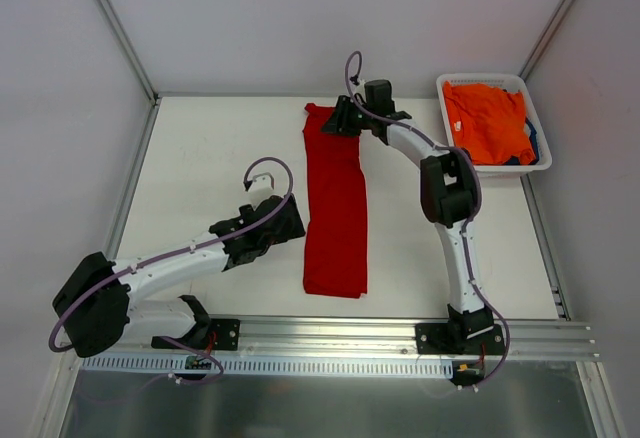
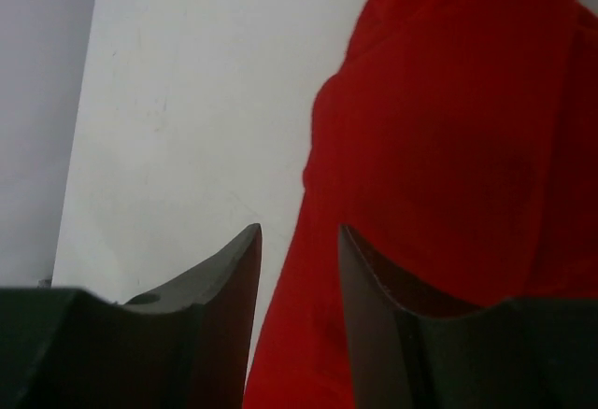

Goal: Fold and stack the t-shirts
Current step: Fold the tshirt

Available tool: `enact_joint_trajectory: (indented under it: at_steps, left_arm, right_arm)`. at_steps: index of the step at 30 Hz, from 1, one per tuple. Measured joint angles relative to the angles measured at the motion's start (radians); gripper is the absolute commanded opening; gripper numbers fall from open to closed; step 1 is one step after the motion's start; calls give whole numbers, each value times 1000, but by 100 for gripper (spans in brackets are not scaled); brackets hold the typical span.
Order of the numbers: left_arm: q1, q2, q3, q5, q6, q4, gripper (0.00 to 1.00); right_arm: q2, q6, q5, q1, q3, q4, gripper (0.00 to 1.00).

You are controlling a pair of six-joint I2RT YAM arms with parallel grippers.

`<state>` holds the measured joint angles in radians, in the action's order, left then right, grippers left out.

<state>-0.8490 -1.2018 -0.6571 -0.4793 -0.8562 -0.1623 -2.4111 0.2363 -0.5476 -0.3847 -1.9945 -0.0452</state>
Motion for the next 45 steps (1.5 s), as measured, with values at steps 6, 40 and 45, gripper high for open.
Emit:
enact_joint_trajectory:
  at_steps: [6, 40, 45]
  left_arm:
    - [0, 16, 3, 0, -3, 0, 79]
    - [0, -151, 3, 79, -63, 13, 78]
    - [0, -188, 5, 136, -86, 33, 78]
  right_arm:
    - [2, -21, 54, 45, 13, -44, 42]
    - [489, -100, 509, 63, 481, -284, 45]
    - [643, -99, 523, -21, 654, -283, 46]
